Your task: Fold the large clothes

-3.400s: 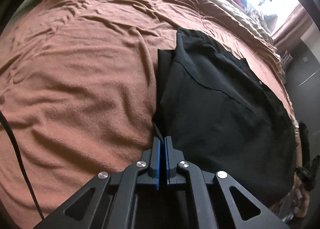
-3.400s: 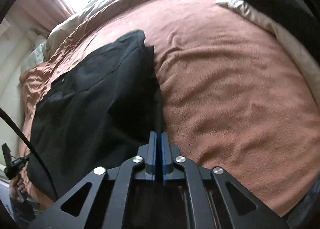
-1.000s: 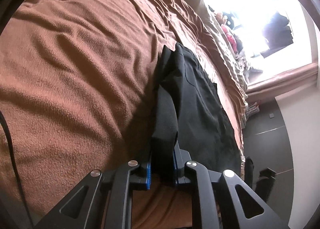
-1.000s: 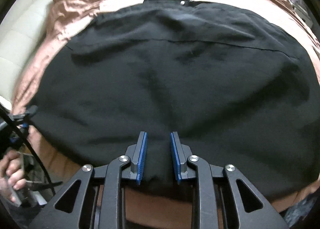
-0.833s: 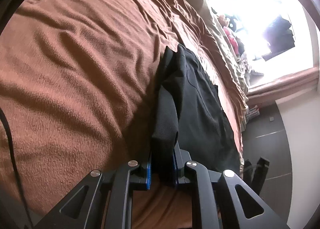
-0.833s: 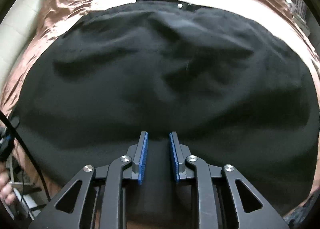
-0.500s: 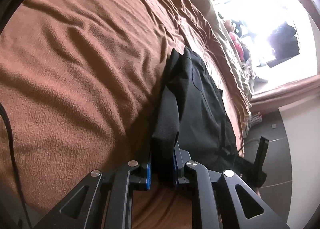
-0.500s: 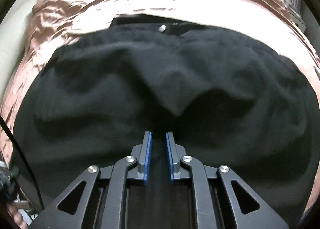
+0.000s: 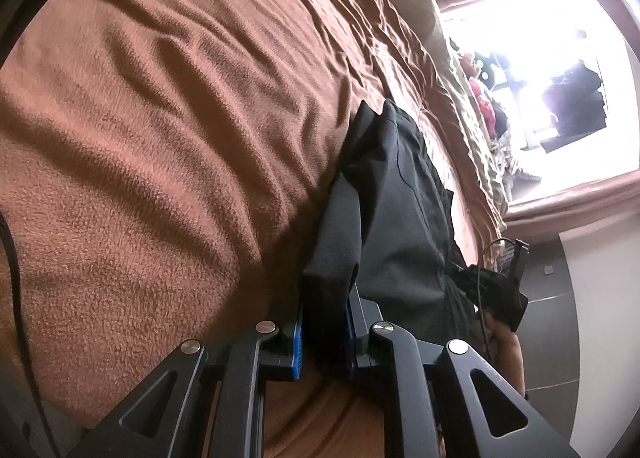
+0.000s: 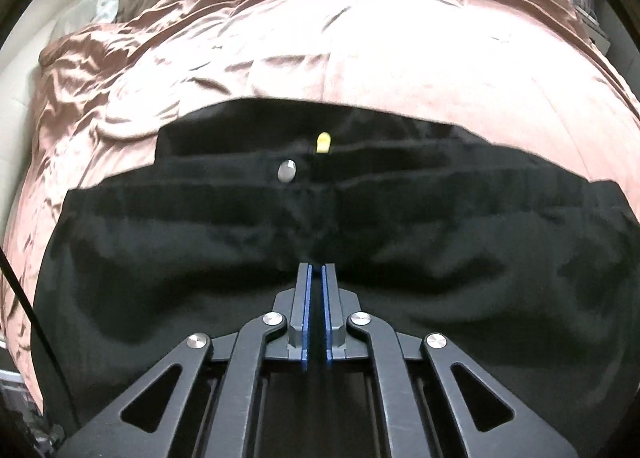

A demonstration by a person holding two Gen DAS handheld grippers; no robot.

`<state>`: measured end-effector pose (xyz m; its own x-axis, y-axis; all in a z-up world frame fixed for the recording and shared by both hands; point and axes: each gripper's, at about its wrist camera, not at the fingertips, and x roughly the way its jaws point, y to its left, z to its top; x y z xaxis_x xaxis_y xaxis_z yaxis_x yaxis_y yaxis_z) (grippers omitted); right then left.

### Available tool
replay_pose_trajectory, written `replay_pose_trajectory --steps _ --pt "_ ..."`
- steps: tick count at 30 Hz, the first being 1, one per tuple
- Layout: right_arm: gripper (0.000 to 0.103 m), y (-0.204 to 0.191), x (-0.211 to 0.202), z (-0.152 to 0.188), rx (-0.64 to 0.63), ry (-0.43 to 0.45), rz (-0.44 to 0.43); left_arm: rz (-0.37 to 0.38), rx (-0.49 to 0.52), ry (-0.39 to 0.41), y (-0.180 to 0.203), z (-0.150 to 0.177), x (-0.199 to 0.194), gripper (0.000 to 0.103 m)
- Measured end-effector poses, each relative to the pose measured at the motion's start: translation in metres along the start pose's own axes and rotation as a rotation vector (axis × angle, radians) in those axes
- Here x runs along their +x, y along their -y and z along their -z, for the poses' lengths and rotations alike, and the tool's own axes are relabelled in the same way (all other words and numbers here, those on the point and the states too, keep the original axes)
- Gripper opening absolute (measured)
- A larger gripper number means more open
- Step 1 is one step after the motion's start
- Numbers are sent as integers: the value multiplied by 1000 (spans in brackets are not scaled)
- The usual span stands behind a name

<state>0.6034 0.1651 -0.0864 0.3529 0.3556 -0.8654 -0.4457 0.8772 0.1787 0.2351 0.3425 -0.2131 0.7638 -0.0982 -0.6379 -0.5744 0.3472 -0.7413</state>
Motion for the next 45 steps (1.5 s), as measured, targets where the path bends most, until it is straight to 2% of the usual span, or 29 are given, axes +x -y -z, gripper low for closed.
replay_pose_trajectory --steps 5,8,12,13,18,20,22,23,26,28,29,30,31,39,45 --pt "0 -5 5 -11 -38 44 22 4 -19 2 -3 0 2 16" --pt "0 0 -13 -5 -12 38 8 22 -31 5 -1 -1 -1 16" --pt "1 3 -54 23 -35 84 -38 62 -24 16 7 -2 -10 15" --pt "3 3 -63 31 -35 86 -61 73 -19 20 10 -2 -13 14" --pt "4 10 -102 78 -31 63 -136 141 43 51 39 -2 -31 14" --pt "15 16 -114 93 -11 48 -174 167 70 58 53 -2 -37 14" --pt "64 21 -129 105 -8 67 -191 183 93 62 65 -1 -40 13" --pt "66 22 -139 115 -2 91 -213 195 110 64 74 -2 -43 13" --pt "66 29 -162 131 -11 129 -234 229 140 67 93 -2 -48 13" --pt "65 31 -172 146 -24 156 -215 243 158 69 104 -2 -50 13" --pt "61 32 -175 153 -21 168 -208 251 173 68 112 -2 -51 13" --pt "42 36 -178 161 -16 167 -218 255 183 69 117 -2 -53 13" --pt "28 38 -178 168 -6 154 -232 258 193 69 122 -2 -53 13" --pt "26 62 -150 207 98 46 -291 280 255 74 152 5 -58 13" --pt "21 67 -113 209 153 -10 -301 291 314 59 176 17 -55 12"
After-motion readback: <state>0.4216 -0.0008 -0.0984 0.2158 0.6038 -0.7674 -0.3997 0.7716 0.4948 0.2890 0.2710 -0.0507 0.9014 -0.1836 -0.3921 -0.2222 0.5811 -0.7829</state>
